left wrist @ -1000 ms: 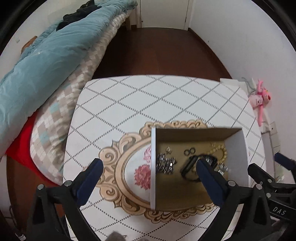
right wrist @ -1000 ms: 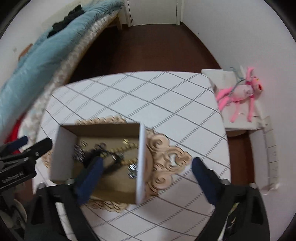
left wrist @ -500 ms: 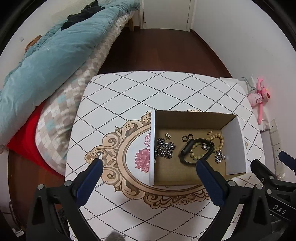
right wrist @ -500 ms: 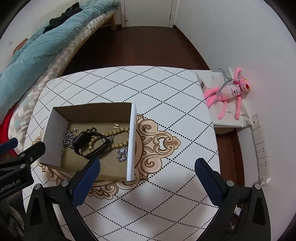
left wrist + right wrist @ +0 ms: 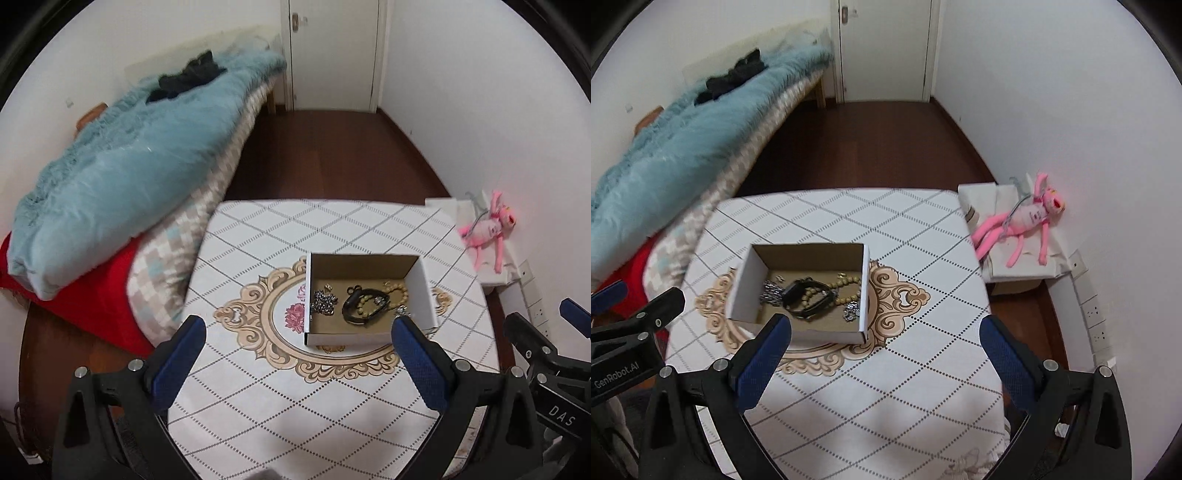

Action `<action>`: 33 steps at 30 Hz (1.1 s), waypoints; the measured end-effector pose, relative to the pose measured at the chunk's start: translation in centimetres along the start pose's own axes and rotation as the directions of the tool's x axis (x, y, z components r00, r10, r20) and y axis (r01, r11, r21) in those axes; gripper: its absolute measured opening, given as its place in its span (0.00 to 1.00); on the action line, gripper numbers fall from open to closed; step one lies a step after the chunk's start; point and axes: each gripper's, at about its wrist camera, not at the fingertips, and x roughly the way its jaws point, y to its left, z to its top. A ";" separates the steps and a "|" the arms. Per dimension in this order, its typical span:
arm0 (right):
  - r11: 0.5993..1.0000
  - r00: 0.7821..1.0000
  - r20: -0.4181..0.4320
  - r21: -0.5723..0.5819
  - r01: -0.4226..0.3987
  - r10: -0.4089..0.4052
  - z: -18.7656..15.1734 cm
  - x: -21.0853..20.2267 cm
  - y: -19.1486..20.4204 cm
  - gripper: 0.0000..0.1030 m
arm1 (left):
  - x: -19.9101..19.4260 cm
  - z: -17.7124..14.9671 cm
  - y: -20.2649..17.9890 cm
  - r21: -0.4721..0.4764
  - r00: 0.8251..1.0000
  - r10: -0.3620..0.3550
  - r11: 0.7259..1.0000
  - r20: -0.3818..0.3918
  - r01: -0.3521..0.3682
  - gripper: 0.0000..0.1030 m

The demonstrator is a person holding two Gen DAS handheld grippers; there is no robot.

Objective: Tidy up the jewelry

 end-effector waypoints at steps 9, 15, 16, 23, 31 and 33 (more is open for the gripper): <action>1.000 0.991 0.137 0.000 0.003 -0.003 -1.2 -9.0 -0.4 1.00 | -7.6 -1.7 -0.2 0.011 0.993 -0.007 1.000 0.114 0.006 1.00; 1.000 0.980 0.200 0.001 0.005 -0.005 -2.2 -13.4 -0.6 1.00 | -10.8 -2.4 -0.4 0.008 0.987 -0.023 1.000 0.162 0.022 1.00; 1.000 0.978 0.208 0.001 0.007 -0.007 -2.3 -13.9 -0.6 1.00 | -11.3 -2.5 -0.3 0.007 0.986 -0.027 1.000 0.167 0.026 1.00; 1.000 0.973 0.232 -0.006 -0.015 0.016 -3.1 -17.0 -0.5 1.00 | -13.1 -3.3 -0.4 0.009 0.985 -0.039 0.999 0.169 0.038 1.00; 1.000 0.975 0.221 0.007 -0.007 0.005 -3.3 -17.2 -1.0 1.00 | -12.3 -3.3 -0.1 -0.010 0.989 -0.031 0.999 0.144 0.032 1.00; 1.000 0.978 0.207 0.009 -0.002 0.000 -3.0 -16.7 -1.1 1.00 | -11.8 -3.1 0.0 -0.017 0.991 -0.028 0.999 0.135 0.030 1.00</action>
